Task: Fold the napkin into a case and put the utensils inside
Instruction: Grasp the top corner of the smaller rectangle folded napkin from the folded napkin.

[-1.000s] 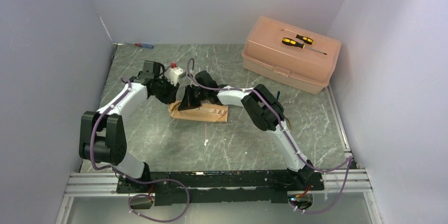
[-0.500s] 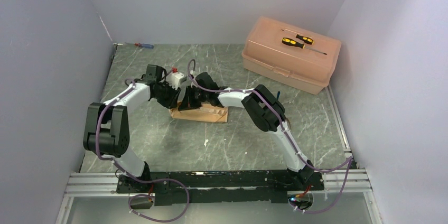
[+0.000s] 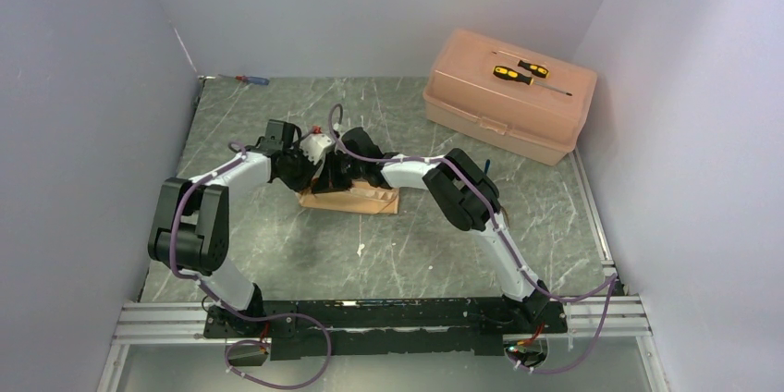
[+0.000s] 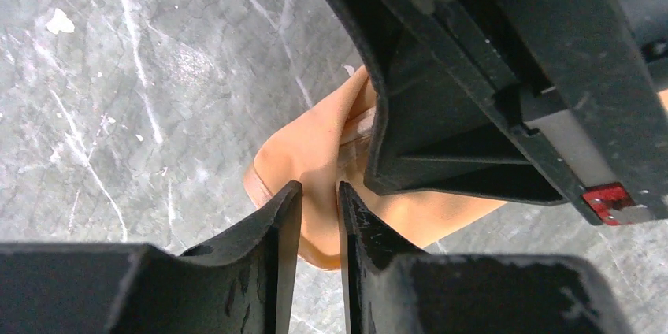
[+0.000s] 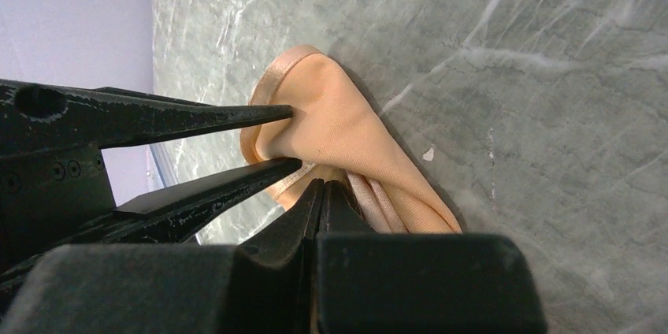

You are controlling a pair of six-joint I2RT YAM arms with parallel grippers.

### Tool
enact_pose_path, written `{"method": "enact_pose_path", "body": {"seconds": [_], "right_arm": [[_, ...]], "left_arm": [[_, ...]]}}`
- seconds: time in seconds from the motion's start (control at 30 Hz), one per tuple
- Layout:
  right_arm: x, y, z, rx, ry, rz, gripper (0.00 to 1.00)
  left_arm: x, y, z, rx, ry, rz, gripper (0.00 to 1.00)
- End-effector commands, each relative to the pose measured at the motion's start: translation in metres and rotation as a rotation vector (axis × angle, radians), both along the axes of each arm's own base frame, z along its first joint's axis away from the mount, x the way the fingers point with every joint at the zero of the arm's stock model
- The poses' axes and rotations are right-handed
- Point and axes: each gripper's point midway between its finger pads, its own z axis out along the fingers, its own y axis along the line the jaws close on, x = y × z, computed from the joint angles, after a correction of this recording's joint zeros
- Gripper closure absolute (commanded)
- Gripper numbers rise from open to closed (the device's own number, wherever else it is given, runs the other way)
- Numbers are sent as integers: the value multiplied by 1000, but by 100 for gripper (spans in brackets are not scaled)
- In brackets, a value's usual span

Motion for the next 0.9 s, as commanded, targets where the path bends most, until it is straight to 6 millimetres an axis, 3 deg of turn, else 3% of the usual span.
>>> {"method": "enact_pose_path", "body": {"seconds": [0.0,0.33,0.63,0.87], "right_arm": [[0,-15,-21,-93,8,-54,100],[1,-18,-25,-101,7,-74,100],[19,-25,-23,-131,-51,-129,100],[22,-29,-18,-125,-84,-167,100]], "left_arm": [[8,0,1,28,-42,-24,71],[1,-5,-4,15,0,-43,97],[-19,-23,20,-94,84,-33,97],[-38,-20,7,-79,134,-43,97]]}}
